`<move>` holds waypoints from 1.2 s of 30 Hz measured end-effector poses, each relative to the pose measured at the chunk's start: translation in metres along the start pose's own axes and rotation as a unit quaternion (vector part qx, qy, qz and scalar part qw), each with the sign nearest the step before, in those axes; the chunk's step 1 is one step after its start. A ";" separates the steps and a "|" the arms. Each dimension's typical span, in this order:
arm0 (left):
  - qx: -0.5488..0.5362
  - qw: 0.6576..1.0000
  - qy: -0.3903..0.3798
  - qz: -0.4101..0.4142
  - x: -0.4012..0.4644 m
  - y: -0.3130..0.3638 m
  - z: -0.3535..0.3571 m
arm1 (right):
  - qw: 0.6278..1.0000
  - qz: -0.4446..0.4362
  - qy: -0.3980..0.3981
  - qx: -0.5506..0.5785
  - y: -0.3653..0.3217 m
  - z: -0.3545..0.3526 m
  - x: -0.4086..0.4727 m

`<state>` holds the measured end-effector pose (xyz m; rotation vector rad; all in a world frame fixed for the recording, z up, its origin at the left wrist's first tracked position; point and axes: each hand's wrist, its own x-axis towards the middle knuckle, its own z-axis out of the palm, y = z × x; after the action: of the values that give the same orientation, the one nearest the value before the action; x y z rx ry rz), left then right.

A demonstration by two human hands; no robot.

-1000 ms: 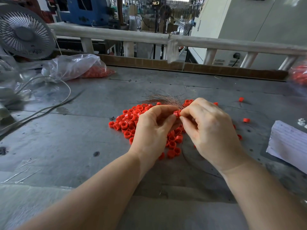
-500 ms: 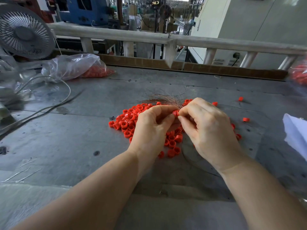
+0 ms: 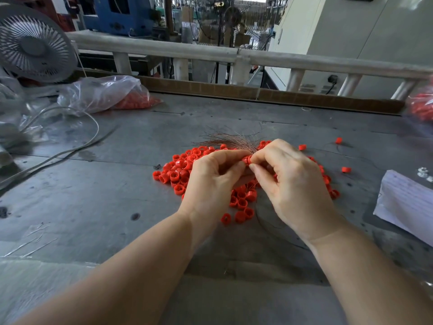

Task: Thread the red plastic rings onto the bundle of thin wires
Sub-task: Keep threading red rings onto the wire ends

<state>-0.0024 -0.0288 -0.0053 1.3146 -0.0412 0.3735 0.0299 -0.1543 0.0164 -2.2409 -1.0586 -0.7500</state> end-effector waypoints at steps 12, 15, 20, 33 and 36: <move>-0.055 0.998 -0.002 -0.042 0.001 0.003 0.000 | 1.000 0.003 0.008 0.000 0.001 0.000 0.000; -0.059 0.997 -0.005 -0.040 0.001 0.003 -0.001 | 1.000 0.004 0.006 -0.001 0.001 0.000 0.000; -0.061 0.998 -0.005 -0.030 0.000 0.003 -0.002 | 1.000 0.006 0.012 0.009 0.001 0.001 0.000; -0.008 1.000 0.006 0.022 0.000 0.004 0.000 | 0.998 0.009 0.055 0.001 -0.001 0.006 0.001; 0.000 1.000 0.007 0.026 -0.001 0.005 0.000 | 0.998 0.006 0.061 -0.006 -0.003 0.007 0.001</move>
<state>-0.0043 -0.0281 -0.0012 1.3120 -0.0646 0.4272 0.0298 -0.1479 0.0128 -2.1789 -0.9845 -0.8784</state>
